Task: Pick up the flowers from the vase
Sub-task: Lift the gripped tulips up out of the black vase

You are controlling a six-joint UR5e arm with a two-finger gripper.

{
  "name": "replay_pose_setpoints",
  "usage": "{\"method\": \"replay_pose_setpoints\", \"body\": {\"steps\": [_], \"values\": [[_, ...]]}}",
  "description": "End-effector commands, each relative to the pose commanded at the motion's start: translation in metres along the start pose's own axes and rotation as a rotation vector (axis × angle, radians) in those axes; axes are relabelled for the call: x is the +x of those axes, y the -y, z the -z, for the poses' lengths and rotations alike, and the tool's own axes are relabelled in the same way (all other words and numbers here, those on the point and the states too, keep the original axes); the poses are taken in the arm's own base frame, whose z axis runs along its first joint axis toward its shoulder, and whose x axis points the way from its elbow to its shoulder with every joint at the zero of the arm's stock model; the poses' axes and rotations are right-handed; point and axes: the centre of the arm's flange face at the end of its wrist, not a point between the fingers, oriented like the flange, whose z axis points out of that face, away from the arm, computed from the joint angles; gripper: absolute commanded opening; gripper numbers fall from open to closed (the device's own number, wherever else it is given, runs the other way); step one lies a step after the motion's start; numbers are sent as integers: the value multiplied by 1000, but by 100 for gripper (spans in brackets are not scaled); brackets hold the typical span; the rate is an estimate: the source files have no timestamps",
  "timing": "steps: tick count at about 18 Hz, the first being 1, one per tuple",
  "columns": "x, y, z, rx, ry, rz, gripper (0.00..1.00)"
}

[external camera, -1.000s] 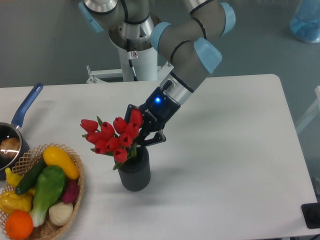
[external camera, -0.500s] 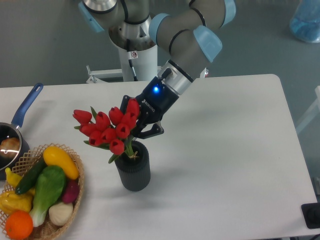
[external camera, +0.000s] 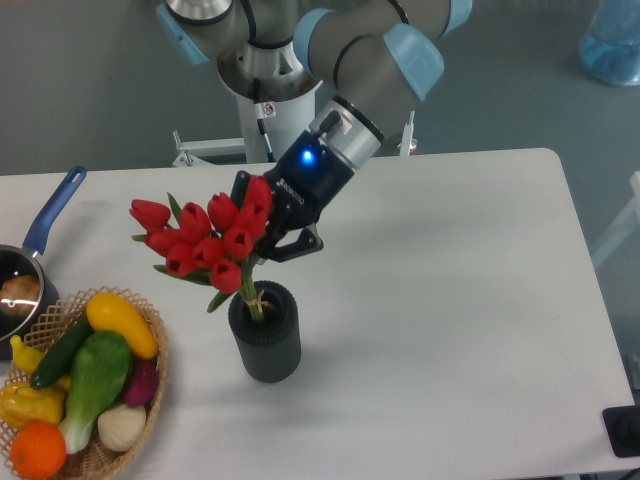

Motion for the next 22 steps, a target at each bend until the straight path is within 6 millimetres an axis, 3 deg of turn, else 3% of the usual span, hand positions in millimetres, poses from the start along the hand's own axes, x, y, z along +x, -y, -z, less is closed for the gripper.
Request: {"method": "replay_pose_setpoints", "body": {"steps": [8,11,17,22], "values": [[7,38,19,28,28,58,26],[9,41,22,30,34,57,26],[9,52,60,47,107,104,26],[3,54,72,52,133,113,26]]}}
